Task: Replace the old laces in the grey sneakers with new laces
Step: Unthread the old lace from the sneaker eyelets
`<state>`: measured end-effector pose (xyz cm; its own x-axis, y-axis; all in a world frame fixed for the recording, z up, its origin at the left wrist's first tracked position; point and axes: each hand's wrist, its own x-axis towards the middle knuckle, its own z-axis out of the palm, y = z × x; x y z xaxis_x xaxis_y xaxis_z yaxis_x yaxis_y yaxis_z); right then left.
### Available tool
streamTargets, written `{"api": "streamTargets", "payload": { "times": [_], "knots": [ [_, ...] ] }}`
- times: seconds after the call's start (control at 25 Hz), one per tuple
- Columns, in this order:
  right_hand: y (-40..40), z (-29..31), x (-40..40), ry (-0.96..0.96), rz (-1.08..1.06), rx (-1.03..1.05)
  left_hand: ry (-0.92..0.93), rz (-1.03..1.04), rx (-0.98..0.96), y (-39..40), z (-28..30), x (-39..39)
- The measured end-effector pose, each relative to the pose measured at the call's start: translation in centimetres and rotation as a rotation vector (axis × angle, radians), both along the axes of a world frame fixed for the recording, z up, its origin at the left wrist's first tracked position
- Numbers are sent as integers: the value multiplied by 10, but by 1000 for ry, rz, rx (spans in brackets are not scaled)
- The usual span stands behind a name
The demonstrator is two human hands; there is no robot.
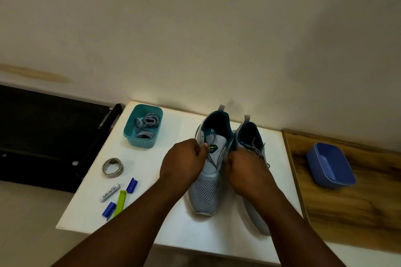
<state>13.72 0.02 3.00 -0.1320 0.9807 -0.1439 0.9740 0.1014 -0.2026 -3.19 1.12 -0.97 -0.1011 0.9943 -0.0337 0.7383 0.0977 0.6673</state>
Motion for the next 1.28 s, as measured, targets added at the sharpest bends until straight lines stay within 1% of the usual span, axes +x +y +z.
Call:
{"api": "streamTargets", "payload": {
  "times": [0.08, 0.12, 0.2, 0.24, 0.32, 0.36, 0.4, 0.44, 0.48, 0.56, 0.64, 0.72, 0.76, 0.84, 0.92, 1.0, 1.04, 1.08, 1.12, 1.2, 1.28],
  "knots": [
    [-3, 5, -2, 62, 1, -97, 125, -49, 68, 1, 1, 0],
    [-6, 5, -3, 38, 28, -117, 197, -65, 94, 1, 2, 2],
    [-8, 6, 1, -99, 99, -119, 267, -72, 111, 0, 4, 4],
    [-8, 13, 9, -201, 132, -150, 268, -64, 105, 0, 5, 3],
    [-4, 33, 29, -385, 166, -284, 245, -22, 94, 3, 5, -1],
    [-5, 41, 37, -437, 160, -345, 230, -1, 97, 3, 5, -2],
    [-7, 45, 40, -467, 145, -363, 215, 12, 97, 3, 5, -3],
    [-9, 44, 36, -474, 146, -337, 199, 12, 92, 3, 6, -2],
    [-11, 39, 28, -439, 141, -293, 187, 5, 85, 3, 6, -1],
    [-12, 20, 6, -265, 139, -228, 186, 5, 84, 3, 5, 1],
    [-13, 9, -6, -159, 163, -183, 194, 11, 81, 3, 5, 1],
    [-7, 25, 6, -166, 148, -187, 184, 15, 79, 2, 5, 0],
    [-5, 41, 15, -185, 148, -232, 188, 26, 85, 1, 5, 0],
    [-3, 71, 34, -268, 146, -349, 219, 53, 98, 0, 4, 2],
    [-5, 80, 49, -372, 135, -393, 217, 43, 92, -2, 2, 5],
    [-6, 74, 48, -465, 146, -346, 198, 24, 69, -2, 3, 9],
    [-6, 66, 42, -469, 132, -287, 194, 25, 67, -2, 4, 8],
    [-7, 56, 32, -425, 103, -219, 190, 32, 77, -3, 6, 8],
    [-7, 46, 21, -339, 81, -173, 182, 43, 96, -6, 9, 9],
    [-7, 20, 0, -189, 95, -179, 201, 39, 141, -12, 15, 11],
    [-2, 1, -7, -179, 107, -199, 280, -50, 122, -22, 17, 17]
  ]
}}
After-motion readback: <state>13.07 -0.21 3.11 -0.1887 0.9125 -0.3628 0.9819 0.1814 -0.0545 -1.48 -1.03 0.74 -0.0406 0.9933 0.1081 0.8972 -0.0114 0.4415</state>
